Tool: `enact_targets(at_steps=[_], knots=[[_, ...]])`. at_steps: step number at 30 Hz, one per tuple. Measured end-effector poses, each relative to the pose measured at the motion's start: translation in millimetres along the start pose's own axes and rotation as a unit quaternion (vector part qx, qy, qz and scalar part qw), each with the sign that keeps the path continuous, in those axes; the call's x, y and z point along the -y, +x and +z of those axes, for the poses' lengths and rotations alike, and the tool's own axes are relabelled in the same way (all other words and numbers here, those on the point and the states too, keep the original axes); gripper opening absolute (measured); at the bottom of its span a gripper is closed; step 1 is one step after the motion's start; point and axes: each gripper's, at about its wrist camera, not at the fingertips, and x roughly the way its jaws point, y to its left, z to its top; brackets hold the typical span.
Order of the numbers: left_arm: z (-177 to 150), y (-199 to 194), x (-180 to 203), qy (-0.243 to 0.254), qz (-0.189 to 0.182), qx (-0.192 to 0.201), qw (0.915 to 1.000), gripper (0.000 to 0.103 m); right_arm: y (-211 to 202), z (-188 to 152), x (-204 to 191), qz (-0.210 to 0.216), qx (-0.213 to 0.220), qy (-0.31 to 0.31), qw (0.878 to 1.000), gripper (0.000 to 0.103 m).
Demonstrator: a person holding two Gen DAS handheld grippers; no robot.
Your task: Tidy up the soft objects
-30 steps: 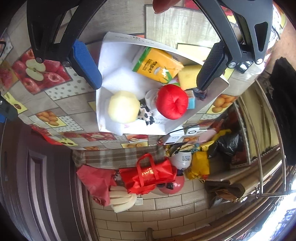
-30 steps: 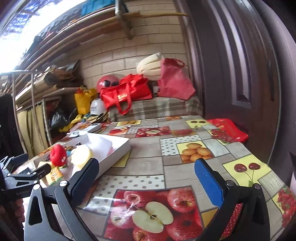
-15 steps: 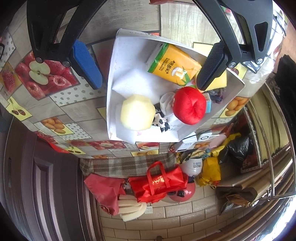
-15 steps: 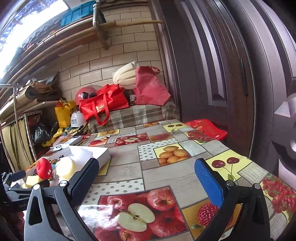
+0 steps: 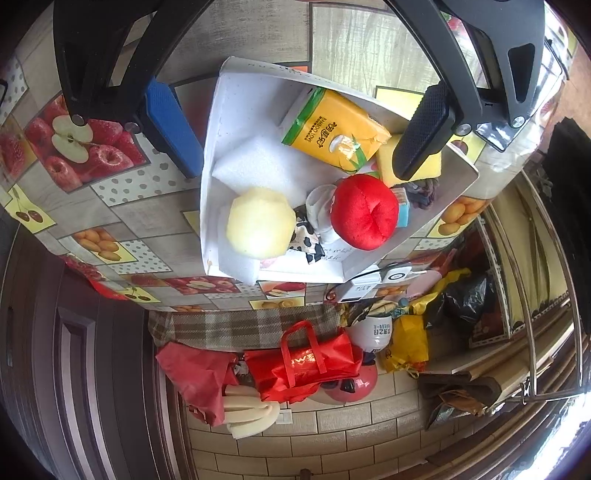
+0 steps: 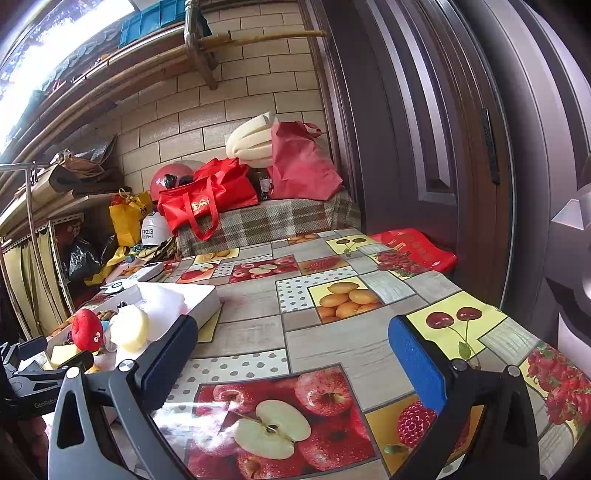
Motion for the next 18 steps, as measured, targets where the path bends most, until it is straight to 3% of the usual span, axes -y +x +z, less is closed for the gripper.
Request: enact_targets(at_steps=[18], knots=[[-0.1,-2.6,-2.3,-0.005,-0.002,0.004,1.0000,0.103,-0.6,-0.2,-1.7,-0.002,0.000,0.001,1.000,0.103]])
